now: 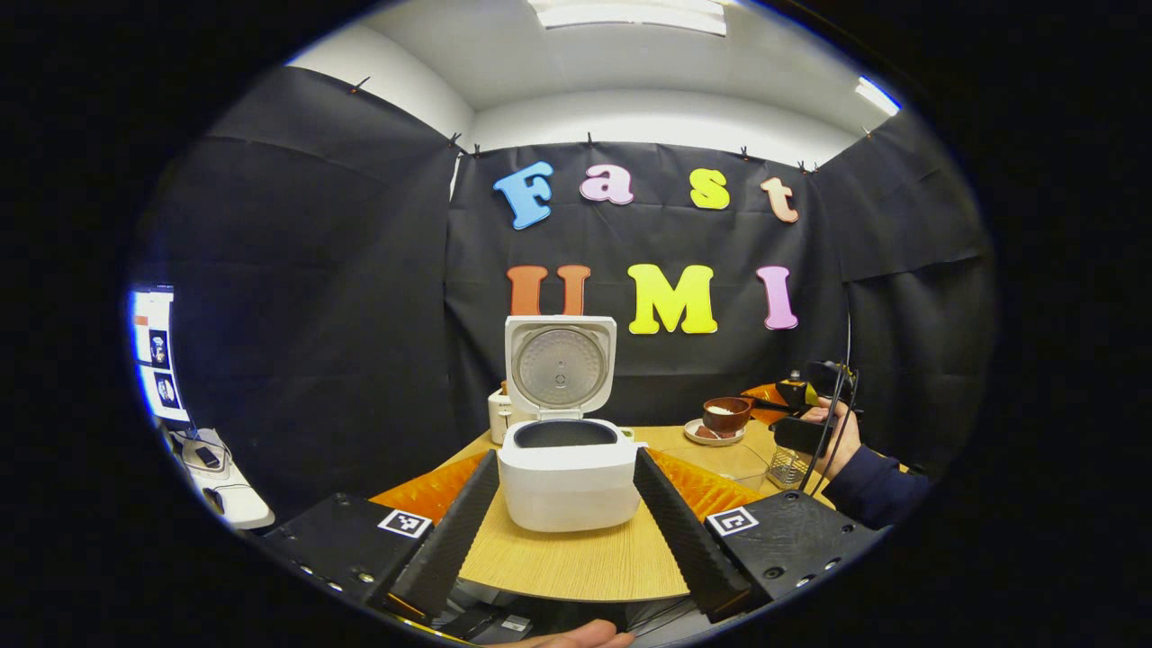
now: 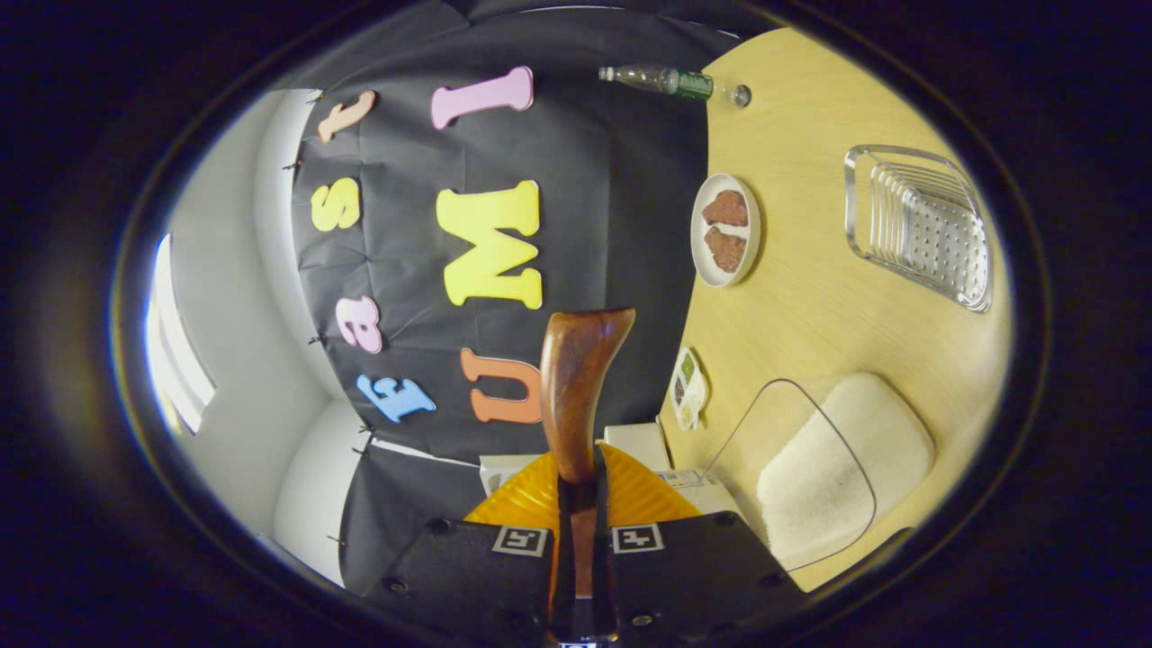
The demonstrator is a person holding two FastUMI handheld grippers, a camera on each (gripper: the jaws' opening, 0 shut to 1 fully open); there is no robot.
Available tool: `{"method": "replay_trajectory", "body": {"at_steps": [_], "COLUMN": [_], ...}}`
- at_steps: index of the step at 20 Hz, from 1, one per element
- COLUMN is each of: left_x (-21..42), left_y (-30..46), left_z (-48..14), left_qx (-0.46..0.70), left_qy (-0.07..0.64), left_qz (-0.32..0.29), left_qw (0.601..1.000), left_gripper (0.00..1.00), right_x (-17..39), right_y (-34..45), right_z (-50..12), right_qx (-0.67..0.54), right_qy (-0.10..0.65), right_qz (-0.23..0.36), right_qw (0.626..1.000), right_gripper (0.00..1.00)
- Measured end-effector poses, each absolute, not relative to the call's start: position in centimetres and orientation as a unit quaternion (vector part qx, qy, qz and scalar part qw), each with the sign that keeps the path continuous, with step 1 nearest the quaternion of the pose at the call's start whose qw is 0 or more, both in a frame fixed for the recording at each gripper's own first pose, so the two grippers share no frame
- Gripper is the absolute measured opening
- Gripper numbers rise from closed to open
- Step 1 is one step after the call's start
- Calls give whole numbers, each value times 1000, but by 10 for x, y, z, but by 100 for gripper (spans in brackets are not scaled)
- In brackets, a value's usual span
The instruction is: Close the left gripper, press the button to open the rice cooker; take a wooden spoon from the chopstick holder with the right hand, scoop a spoonful of rice and pour it into the rice cooker, then put the wooden spoon back into the chopstick holder.
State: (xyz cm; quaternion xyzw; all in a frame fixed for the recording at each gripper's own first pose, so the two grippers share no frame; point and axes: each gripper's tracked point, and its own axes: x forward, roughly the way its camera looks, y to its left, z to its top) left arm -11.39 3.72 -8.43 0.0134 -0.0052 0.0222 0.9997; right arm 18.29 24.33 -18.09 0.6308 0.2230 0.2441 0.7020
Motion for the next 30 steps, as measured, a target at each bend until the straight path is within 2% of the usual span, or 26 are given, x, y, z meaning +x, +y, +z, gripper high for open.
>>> {"method": "replay_trajectory", "body": {"at_steps": [4,13,17,23,30], "left_x": [-105,-69,-60,-54,-51], "left_y": [54,95,115,120,114], "left_z": [-76,-72,-63,-64,-67], "left_qx": [9,8,12,15,11], "left_qy": [-4,18,12,13,23], "left_qz": [26,60,92,98,90], "left_qw": [1000,998,996,995,996], "left_gripper": [95,95,95,95,95], "right_x": [197,220,231,249,248], "right_y": [262,354,402,458,504], "right_z": [-160,-123,-113,-125,-129], "right_qx": [617,570,513,403,270], "right_qy": [216,223,213,202,186], "right_qz": [241,287,318,330,361], "right_qw": [717,737,768,829,873], "right_gripper": [13,12,12,12,13]}}
